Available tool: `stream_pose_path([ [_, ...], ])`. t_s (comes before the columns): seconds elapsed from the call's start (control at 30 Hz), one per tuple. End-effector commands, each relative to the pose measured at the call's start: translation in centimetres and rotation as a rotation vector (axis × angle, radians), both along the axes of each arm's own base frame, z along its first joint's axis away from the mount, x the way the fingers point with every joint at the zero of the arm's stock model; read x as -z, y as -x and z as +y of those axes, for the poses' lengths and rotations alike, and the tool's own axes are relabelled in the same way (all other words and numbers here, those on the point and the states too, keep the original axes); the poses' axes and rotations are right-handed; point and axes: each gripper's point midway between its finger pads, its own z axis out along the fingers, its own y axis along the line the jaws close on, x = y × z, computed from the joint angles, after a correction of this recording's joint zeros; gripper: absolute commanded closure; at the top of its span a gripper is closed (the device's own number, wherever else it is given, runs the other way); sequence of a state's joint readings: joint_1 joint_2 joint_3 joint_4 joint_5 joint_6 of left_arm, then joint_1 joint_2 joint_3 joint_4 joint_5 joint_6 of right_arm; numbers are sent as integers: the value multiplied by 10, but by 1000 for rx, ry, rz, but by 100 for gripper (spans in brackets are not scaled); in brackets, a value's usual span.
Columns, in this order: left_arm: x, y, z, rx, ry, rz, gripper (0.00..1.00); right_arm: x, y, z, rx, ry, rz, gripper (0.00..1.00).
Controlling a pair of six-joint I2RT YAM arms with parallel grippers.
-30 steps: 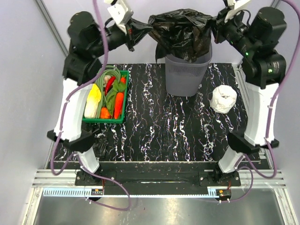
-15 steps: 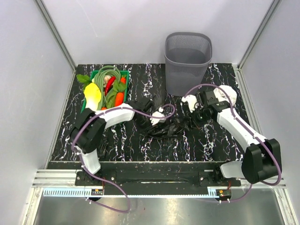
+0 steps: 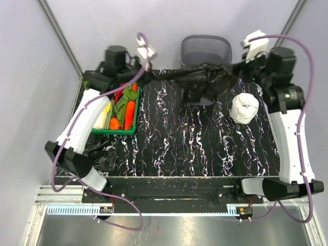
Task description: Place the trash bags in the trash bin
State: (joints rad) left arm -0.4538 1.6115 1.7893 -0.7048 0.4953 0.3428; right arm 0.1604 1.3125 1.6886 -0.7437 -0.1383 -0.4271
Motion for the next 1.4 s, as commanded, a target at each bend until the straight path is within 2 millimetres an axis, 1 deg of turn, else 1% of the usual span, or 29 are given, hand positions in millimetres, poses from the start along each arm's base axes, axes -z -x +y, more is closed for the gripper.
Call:
stream_pose_path([
  [0.0, -127, 3, 29, -89, 379, -118, 100, -95, 3, -44, 205, -91, -249, 100],
  [0.07, -144, 1, 31, -95, 415, -105, 100, -110, 8, -36, 179, -158, -285, 100],
  [0.1, -149, 1, 28, -85, 428, -96, 100, -109, 8, -27, 139, -189, -274, 100],
  [0.13, -152, 3, 26, -68, 437, -96, 100, -103, 8, -15, 87, -222, -244, 100],
  [0.17, -148, 4, 22, -49, 433, -86, 100, -90, 9, -3, 28, -245, -194, 100],
  [0.2, -137, 6, 16, -31, 418, -74, 100, -77, 9, 7, -20, -257, -146, 100],
  [0.23, -119, 8, 11, -34, 384, -51, 100, -59, 10, 17, -70, -269, -82, 100],
  [0.27, -102, 8, 6, -33, 321, -74, 100, -34, 13, 26, -117, -266, -1, 100],
  [0.33, -66, 15, -2, -7, 194, -76, 100, 6, 18, 35, -176, -235, 123, 100],
  [0.37, -53, 19, -7, 4, 170, -51, 100, 21, 21, 40, -201, -225, 169, 100],
  [0.4, -44, 23, -11, 22, 164, -30, 100, 30, 24, 43, -211, -228, 196, 100],
  [0.43, -41, 27, -16, 35, 172, -10, 100, 34, 25, 48, -229, -238, 205, 100],
  [0.47, -40, 30, -21, 52, 185, 8, 100, 32, 31, 54, -264, -259, 207, 100],
  [0.53, -48, 34, -30, 86, 232, 42, 100, 31, 32, 59, -284, -285, 209, 99],
  [0.57, -55, 36, -34, 100, 255, 57, 100, 30, 30, 58, -275, -283, 207, 95],
  [0.63, -71, 40, -38, 122, 289, 63, 100, 36, 20, 50, -210, -272, 216, 75],
  [0.7, -91, 42, -37, 124, 305, 36, 100, 43, 8, 31, -88, -234, 217, 60],
  [0.73, -96, 41, -35, 115, 304, 25, 100, 46, 3, 22, -24, -220, 219, 55],
  [0.77, -104, 43, -34, 113, 308, 6, 100, 49, 4, 17, -2, -204, 223, 53],
  [0.83, -114, 44, -31, 108, 313, -17, 100, 53, 14, 23, -50, -202, 236, 41],
  [0.87, -118, 45, -31, 111, 319, -27, 100, 56, 23, 30, -97, -220, 252, 30],
  [0.93, -124, 47, -31, 107, 335, -24, 100, 68, 43, 53, -226, -286, 311, 6],
  [0.97, -125, 47, -33, 109, 341, -18, 100, 74, 50, 62, -275, -318, 343, 1],
  [1.03, -126, 47, -37, 109, 349, -11, 100, 95, 63, 82, -363, -353, 420, 0],
  [1.1, -127, 45, -41, 94, 362, -2, 100, 108, 75, 104, -446, -353, 458, 0],
  [1.17, -128, 39, -43, 63, 375, 9, 100, 113, 83, 125, -512, -354, 488, 0],
  [1.23, -128, 33, -45, 39, 374, 7, 100, 116, 86, 139, -548, -378, 521, 2],
  [1.3, -129, 29, -46, 20, 376, 6, 100, 116, 88, 150, -592, -421, 547, 3],
  [1.37, -129, 26, -46, 6, 380, 6, 100, 121, 87, 159, -619, -451, 573, 6],
])
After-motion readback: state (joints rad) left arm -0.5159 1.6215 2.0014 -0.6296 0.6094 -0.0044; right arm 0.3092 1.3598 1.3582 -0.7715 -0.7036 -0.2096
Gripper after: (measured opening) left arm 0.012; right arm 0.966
